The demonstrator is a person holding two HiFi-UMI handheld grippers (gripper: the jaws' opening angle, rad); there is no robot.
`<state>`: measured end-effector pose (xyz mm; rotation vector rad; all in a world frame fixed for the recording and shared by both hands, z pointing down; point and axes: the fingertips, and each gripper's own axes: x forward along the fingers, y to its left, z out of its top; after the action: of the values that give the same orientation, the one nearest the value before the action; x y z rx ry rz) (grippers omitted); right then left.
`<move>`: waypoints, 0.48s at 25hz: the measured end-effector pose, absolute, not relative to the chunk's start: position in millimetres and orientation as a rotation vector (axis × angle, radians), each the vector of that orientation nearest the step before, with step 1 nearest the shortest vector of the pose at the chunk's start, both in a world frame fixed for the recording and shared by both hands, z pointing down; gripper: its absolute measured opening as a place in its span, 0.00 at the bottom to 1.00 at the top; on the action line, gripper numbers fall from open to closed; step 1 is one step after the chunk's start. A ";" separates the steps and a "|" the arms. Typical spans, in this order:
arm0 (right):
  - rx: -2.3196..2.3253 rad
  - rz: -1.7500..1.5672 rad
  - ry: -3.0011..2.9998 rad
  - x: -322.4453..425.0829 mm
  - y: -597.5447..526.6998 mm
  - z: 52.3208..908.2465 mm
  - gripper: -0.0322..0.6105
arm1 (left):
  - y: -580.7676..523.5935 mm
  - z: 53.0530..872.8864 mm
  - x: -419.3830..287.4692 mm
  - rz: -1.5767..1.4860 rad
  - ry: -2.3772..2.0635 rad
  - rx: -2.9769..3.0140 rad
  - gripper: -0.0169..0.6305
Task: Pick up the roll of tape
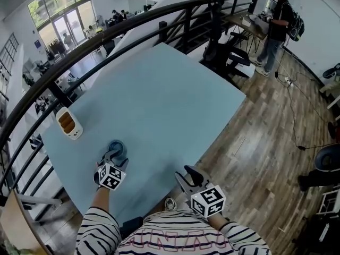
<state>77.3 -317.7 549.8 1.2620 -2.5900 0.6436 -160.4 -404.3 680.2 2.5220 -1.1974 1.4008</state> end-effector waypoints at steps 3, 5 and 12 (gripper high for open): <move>1.267 0.642 -2.585 76.9 -320.3 549.4 0.30 | -400.6 687.3 -159.8 1.487 -1.161 2.528 0.34; 1.262 0.640 -2.585 75.5 -321.1 549.7 0.30 | -401.7 686.8 -161.1 1.484 -1.176 2.523 0.34; 1.243 0.646 -2.591 67.2 -316.4 552.1 0.30 | -399.2 684.5 -166.8 1.500 -1.192 2.503 0.15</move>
<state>67.2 -316.4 552.1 1.2426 -2.5914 0.6462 -166.8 -399.2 684.5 2.5032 -1.1917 1.5003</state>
